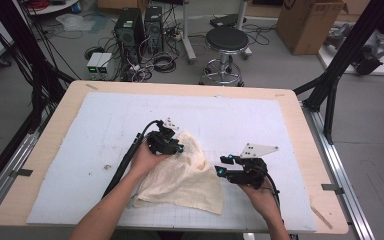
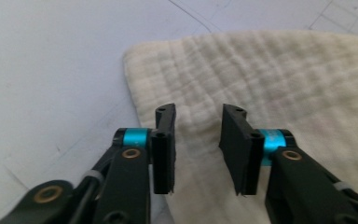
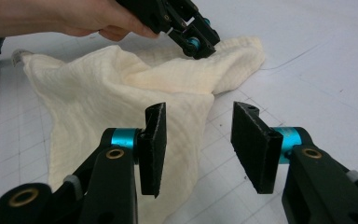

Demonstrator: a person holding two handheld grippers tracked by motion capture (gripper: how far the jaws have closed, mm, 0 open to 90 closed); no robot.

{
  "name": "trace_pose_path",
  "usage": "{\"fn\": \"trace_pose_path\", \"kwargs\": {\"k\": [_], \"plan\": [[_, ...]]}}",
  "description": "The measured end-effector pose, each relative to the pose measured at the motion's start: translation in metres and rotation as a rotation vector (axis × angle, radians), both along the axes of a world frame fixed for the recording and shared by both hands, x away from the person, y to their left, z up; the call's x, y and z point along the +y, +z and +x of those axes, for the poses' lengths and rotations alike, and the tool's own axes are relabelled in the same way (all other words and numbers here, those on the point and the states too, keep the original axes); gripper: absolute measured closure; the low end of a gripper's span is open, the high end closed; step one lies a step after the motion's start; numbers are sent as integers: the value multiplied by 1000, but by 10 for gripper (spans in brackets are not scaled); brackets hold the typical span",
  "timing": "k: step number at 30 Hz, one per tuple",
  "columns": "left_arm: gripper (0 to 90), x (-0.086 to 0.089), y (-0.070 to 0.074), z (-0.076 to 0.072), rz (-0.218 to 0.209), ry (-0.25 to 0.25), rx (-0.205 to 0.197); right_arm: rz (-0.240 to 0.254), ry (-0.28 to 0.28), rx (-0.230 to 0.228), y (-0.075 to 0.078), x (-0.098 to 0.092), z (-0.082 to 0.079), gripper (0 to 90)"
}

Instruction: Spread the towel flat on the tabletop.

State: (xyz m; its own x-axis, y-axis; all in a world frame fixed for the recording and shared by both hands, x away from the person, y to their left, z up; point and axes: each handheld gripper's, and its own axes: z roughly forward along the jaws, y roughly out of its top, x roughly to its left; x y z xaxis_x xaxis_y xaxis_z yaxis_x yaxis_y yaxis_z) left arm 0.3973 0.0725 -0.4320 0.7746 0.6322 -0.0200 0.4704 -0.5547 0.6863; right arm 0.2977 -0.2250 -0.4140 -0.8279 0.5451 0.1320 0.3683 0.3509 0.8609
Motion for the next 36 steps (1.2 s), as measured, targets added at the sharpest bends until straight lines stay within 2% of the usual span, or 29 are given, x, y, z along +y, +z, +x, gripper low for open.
{"fn": "trace_pose_path", "kwargs": {"k": [3, 5, 9, 13, 17, 20, 22, 24, 27, 29, 33, 36], "plan": [[844, -3, 1, -3, 14, -14, -7, 0, -3, -8, 1, -1, -1, 551], [881, -4, 1, -4, 26, -11, -14, 2, -7, -6, 1, -2, -1, 551], [889, 1, 4, -6, 43, -1, -12, 10, 3, -3, 0, -1, 0, 551], [891, 12, 12, -11, 30, 16, -17, 2, 37, 10, -3, 5, 2, 545], [891, 29, 19, -22, 10, 17, -27, -7, 51, 32, -6, 11, 4, 532], [890, 44, 19, -32, 19, 21, -30, -20, 71, 51, -10, 14, 6, 526], [890, 54, 19, -39, 4, 27, -34, -31, 81, 69, -12, 17, 8, 529], [890, 62, 19, -45, -27, 31, -22, -38, 89, 84, -15, 20, 9, 578], [890, 70, 19, -56, -43, 28, -38, -52, 135, 79, -18, 24, 11, 778], [890, 76, 19, -59, -40, 36, -42, -52, 155, 68, -16, 25, 10, 857], [890, 87, 23, -59, -67, 63, -40, -24, 133, 39, -4, 19, 7, 865], [890, 93, 26, -66, -67, 53, -47, -45, 138, 25, 5, 17, -3, 865]]}}
